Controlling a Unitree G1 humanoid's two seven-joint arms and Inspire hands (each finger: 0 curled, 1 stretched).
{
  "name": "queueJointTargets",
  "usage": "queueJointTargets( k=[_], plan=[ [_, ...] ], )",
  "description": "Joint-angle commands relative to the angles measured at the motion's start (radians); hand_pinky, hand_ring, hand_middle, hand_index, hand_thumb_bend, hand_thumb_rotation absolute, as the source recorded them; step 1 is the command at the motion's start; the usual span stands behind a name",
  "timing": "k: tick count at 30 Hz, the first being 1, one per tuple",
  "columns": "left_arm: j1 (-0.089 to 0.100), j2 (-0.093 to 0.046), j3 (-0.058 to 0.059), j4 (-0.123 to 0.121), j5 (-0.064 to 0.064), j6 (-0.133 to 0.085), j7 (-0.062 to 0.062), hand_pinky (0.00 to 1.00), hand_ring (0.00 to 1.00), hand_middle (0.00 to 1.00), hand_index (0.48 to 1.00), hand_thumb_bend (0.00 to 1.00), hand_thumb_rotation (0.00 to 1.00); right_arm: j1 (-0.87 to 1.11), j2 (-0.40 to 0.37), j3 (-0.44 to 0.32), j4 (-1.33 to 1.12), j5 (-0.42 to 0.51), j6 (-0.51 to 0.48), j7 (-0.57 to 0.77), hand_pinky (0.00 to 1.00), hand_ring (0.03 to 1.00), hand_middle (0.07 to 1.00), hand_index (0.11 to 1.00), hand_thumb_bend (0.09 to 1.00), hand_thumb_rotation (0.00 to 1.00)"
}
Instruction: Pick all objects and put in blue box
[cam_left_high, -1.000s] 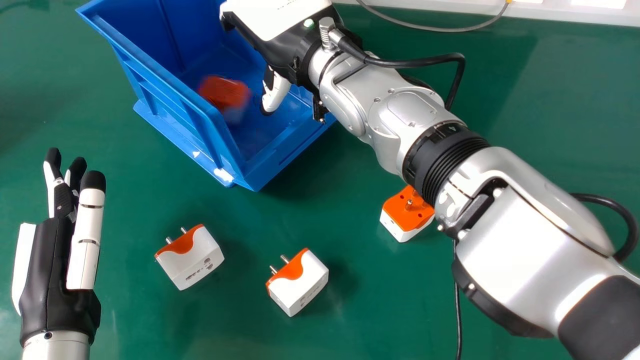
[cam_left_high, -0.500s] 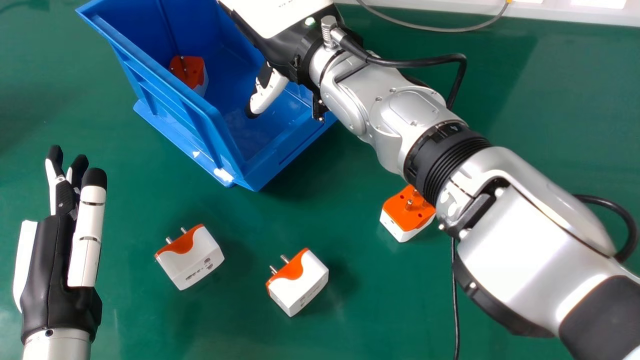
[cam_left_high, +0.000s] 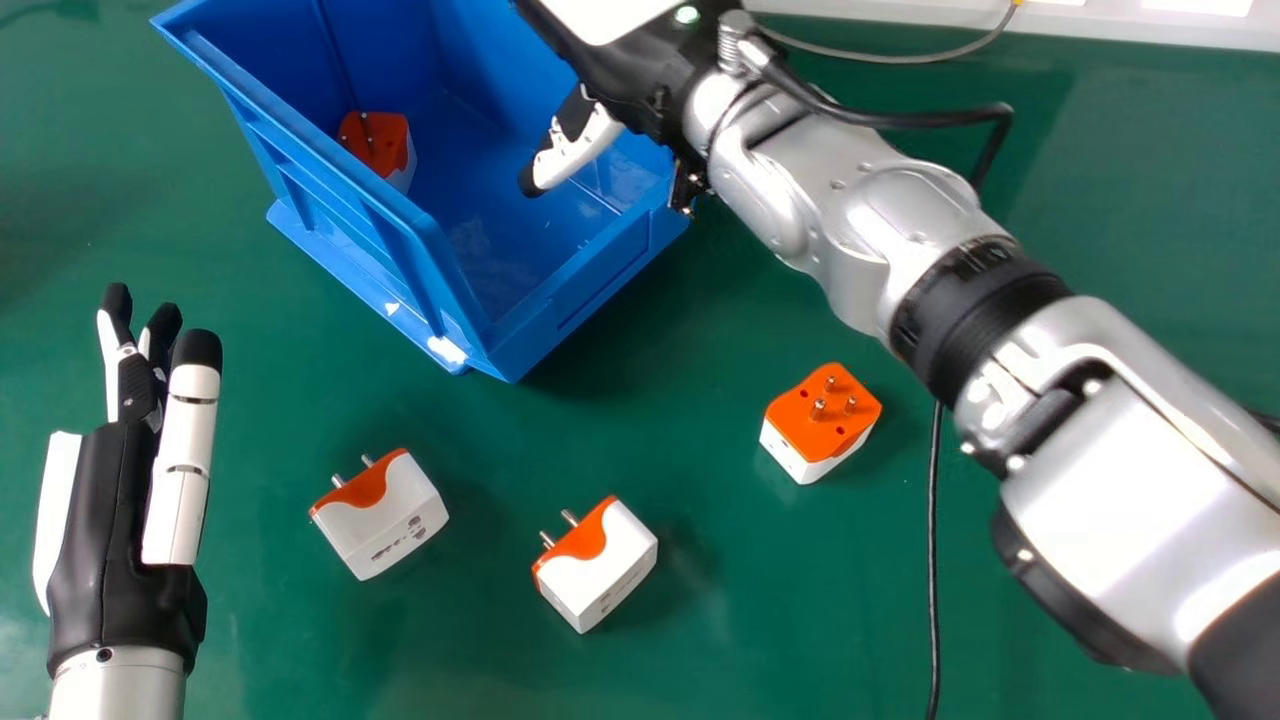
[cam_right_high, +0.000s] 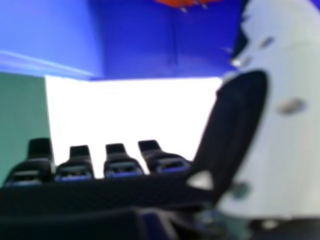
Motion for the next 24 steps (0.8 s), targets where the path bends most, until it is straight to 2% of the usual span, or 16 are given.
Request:
queueJointTargets(
  k=[1, 4, 7, 11, 20, 24],
  plan=[
    [-0.004, 0.017, 0.004, -0.012, 0.009, -0.003, 0.004, 1.0, 1.0, 1.0, 1.0, 0.49, 0.92, 0.051, -0.056, -0.038, -0.135, 0.019, -0.018, -0.016, 0.93, 1.0, 1.0, 0.973, 0.675, 0.36],
    [-0.014, 0.021, 0.005, -0.002, 0.013, -0.002, 0.003, 1.0, 1.0, 1.0, 1.0, 0.5, 0.92, 0.165, -0.124, -0.085, -0.328, 0.031, -0.014, 0.02, 0.94, 1.0, 1.0, 0.971, 0.669, 0.35],
    [-0.026, 0.026, 0.008, 0.012, 0.011, 0.0, 0.0, 1.0, 1.0, 1.0, 1.0, 0.5, 0.93, 0.278, -0.177, -0.139, -0.528, 0.04, 0.014, 0.074, 0.94, 1.0, 1.0, 0.971, 0.657, 0.36],
    [-0.039, 0.029, 0.01, 0.026, 0.009, 0.001, -0.001, 1.0, 1.0, 1.0, 1.0, 0.49, 0.93, 0.424, -0.219, -0.212, -0.744, 0.052, 0.04, 0.114, 0.96, 1.0, 1.0, 0.975, 0.639, 0.37],
    [-0.071, 0.028, 0.011, 0.053, 0.006, 0.005, 0.012, 1.0, 1.0, 1.0, 1.0, 0.48, 0.93, 0.715, -0.218, -0.318, -0.978, 0.053, 0.038, 0.036, 0.95, 1.0, 1.0, 0.976, 0.622, 0.38],
    [-0.083, 0.031, 0.015, 0.073, -0.001, -0.003, 0.01, 1.0, 1.0, 1.0, 1.0, 0.46, 0.93, 0.836, -0.196, -0.361, -1.042, 0.064, 0.045, -0.003, 0.95, 1.0, 1.0, 0.977, 0.618, 0.39]
  ],
)
